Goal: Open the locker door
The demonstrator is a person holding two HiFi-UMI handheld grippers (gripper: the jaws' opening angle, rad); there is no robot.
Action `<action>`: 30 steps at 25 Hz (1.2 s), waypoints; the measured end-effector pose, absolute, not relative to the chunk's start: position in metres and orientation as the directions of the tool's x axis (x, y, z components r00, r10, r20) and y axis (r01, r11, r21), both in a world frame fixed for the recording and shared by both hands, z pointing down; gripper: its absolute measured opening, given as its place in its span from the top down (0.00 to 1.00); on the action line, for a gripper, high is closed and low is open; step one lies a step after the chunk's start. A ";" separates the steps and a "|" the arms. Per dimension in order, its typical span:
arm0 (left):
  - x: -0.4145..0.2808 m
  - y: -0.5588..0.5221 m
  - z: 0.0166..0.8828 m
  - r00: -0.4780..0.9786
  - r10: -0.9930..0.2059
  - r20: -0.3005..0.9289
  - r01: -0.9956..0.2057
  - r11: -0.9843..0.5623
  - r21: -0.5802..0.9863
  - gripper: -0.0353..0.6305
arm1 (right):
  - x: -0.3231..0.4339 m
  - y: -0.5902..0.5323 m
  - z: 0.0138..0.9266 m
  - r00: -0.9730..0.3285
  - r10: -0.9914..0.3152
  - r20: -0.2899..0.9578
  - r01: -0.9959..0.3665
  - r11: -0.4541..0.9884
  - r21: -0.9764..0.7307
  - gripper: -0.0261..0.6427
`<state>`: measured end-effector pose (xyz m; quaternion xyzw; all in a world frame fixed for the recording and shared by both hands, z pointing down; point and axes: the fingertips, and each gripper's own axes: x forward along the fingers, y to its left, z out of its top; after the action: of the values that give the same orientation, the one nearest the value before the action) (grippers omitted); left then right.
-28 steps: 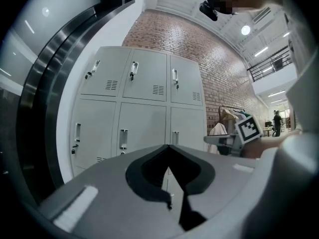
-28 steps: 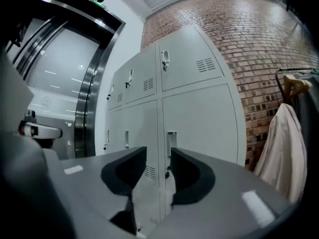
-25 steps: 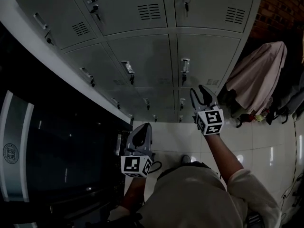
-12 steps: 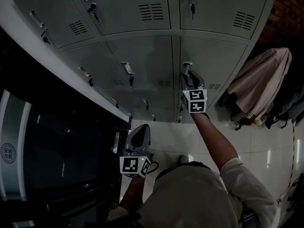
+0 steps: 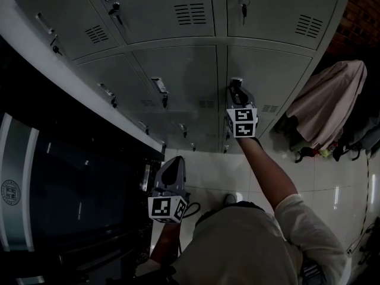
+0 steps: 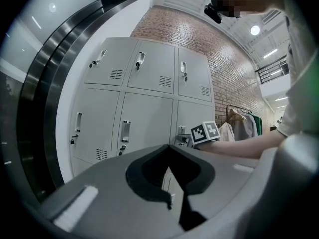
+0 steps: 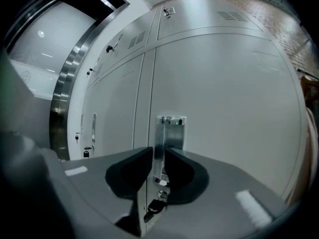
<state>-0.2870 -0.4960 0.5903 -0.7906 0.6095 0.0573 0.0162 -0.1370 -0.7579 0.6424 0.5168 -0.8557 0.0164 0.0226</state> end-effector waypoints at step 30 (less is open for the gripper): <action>-0.269 -0.489 0.589 0.285 -0.954 -0.097 -0.956 -0.290 0.048 0.82 | -0.126 -0.684 0.633 -0.598 -0.801 0.015 -0.801 0.599 0.005 0.89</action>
<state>-0.2688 -0.4887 0.5891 -0.8014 0.5956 0.0533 0.0094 -0.1262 -0.6840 0.6335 0.4480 -0.8940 0.0012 0.0078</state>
